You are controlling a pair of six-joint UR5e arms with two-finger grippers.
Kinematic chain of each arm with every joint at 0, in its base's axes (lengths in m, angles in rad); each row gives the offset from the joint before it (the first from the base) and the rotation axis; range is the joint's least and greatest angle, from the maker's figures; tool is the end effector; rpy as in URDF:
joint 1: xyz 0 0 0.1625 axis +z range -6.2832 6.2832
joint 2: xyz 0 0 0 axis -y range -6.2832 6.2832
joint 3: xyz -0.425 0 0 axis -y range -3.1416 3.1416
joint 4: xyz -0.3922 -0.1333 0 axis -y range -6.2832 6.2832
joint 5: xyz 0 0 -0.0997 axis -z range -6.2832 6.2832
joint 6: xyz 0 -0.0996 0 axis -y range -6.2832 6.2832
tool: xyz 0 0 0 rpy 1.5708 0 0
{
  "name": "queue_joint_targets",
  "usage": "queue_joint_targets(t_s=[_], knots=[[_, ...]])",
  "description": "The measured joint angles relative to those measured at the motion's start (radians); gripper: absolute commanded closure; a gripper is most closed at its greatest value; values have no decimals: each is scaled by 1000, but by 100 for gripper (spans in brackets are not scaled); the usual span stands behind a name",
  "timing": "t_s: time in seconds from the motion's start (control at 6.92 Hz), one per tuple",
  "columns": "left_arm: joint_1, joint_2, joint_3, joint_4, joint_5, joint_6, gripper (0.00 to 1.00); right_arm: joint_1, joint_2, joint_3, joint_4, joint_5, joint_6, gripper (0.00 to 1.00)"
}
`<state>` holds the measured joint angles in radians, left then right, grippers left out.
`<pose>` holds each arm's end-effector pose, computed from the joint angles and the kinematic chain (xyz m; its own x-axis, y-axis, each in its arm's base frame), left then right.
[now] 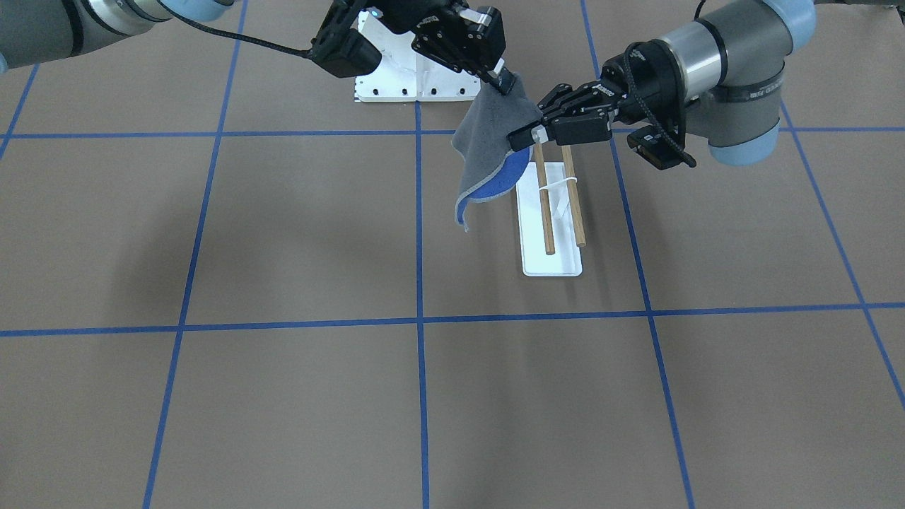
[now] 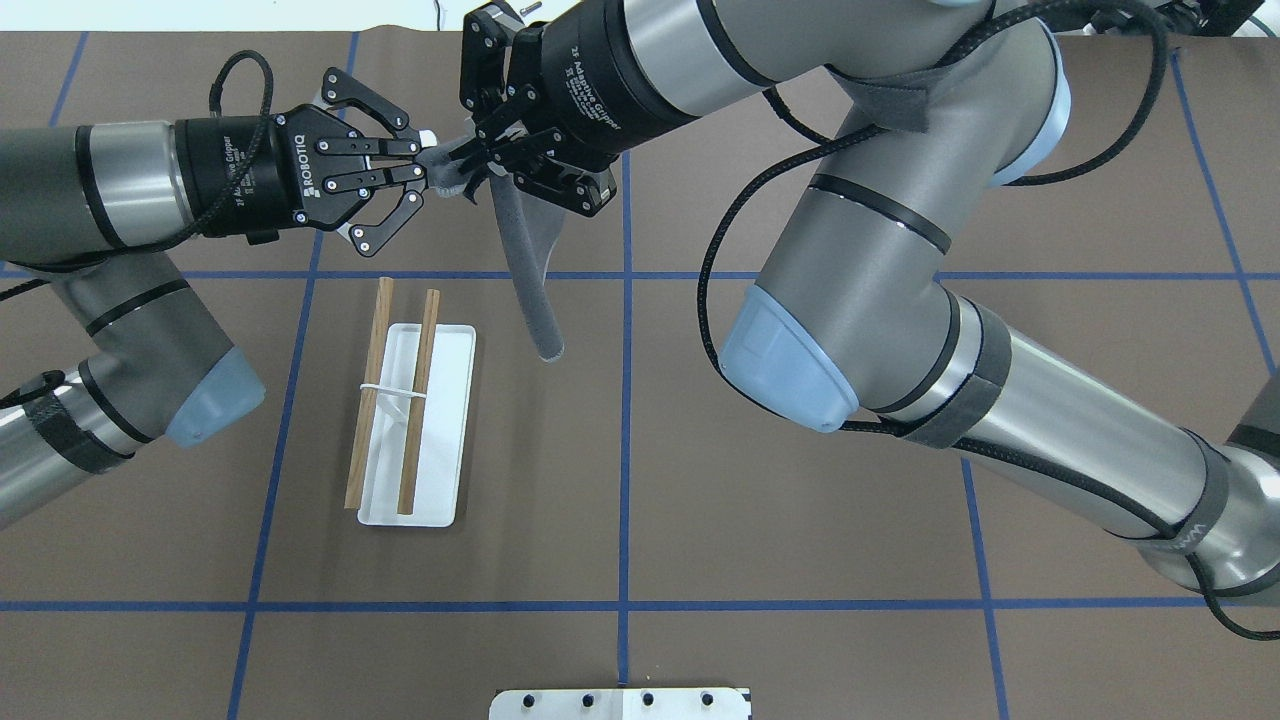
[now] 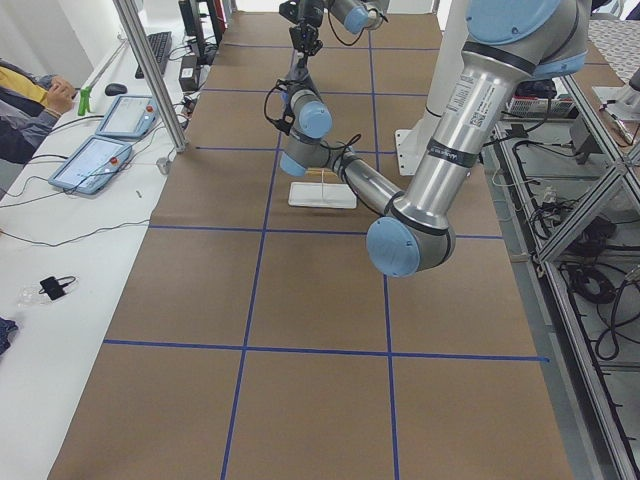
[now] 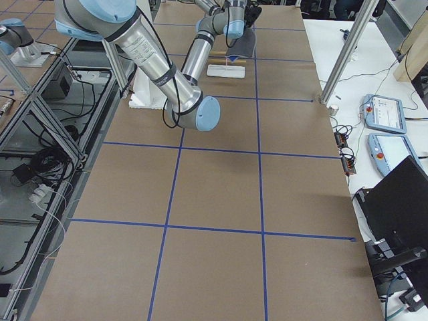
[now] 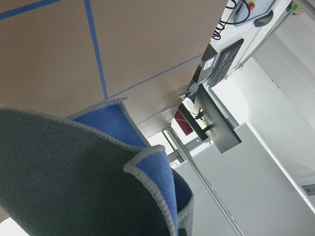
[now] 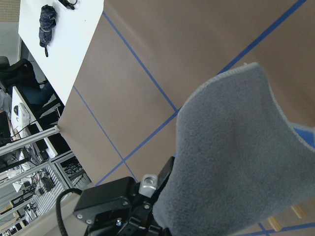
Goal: Hang towel on rack
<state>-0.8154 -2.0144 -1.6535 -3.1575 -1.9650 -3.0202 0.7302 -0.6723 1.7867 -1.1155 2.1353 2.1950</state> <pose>0.3071 -0.4647 0.2165 -0.4862 -0.8206 -0.3005 -0.2971 0.4786 -0.8263 -0.3859 -0.4529 -0.0245 -0.0957 0.5770 0.8111 -0.1343 0.7999 -0.5849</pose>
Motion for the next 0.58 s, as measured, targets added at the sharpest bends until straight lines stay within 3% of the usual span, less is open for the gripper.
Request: queue_joint_targets(t_s=[0.14,0.58], knots=[[0,1,-6,0,0,2,100,0,-1,-1,0,0,0,0],[-3,4,-20,4,-2,22,100,3,-3,1,8,-13,49,0]])
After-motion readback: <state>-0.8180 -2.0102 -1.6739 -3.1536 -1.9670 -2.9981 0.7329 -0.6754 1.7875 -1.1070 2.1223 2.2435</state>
